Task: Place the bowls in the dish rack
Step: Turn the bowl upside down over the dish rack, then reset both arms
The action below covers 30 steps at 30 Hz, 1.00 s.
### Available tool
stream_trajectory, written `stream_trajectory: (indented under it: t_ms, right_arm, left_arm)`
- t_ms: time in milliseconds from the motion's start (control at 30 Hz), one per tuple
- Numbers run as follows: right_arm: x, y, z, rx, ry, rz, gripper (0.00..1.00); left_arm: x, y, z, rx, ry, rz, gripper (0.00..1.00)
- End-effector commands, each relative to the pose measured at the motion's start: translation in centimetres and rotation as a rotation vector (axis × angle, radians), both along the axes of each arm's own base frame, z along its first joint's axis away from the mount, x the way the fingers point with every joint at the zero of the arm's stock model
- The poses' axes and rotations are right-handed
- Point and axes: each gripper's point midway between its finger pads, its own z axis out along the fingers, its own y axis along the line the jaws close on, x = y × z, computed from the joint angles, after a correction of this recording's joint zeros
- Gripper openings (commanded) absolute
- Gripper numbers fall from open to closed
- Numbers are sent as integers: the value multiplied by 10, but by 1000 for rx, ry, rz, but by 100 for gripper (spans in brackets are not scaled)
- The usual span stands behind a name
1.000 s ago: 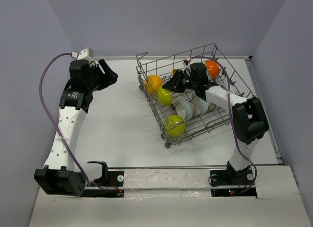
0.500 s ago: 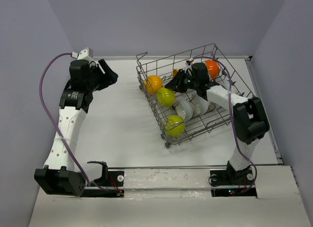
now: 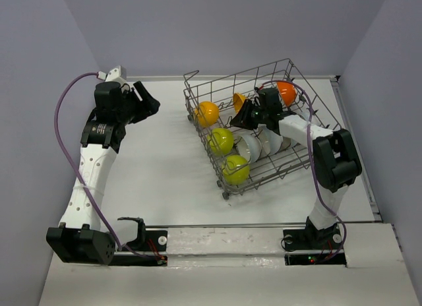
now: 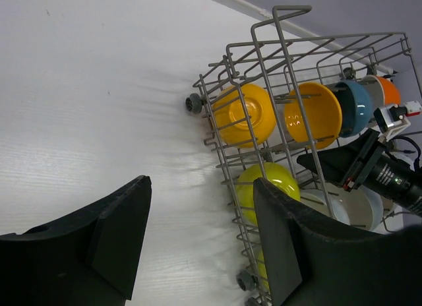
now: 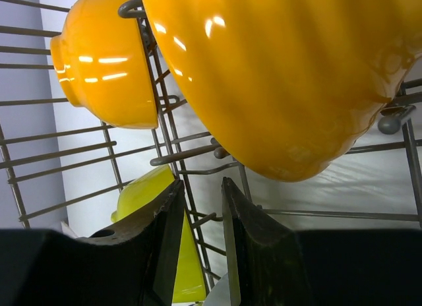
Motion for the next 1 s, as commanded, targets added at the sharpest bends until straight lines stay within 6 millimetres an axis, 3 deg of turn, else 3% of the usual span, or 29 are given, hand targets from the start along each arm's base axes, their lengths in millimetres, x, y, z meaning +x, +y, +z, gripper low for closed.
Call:
stream_trajectory:
  t_ms: [0,233,700,833,967]
  right_arm:
    - [14,0,20,-11,-69,1,35]
    - [17,0,33,-12,-101,5,35]
    - [38,0,88,-16,-211,-18,36]
    - [37,-8,108,-26,-256,-54,43]
    - [32,-18,142,-33,-338,-89,52]
  left_arm:
    - [-3,-2,18,-14,-69,-17,72]
    - [-3,-2,19,-14,-72,-19,72]
    - [-5,-1,20,-8,-74,-16,72]
    - [-5,-2,20,-9,-76,-19,72]
    - [-5,-2,21,-11,-79,-23,72]
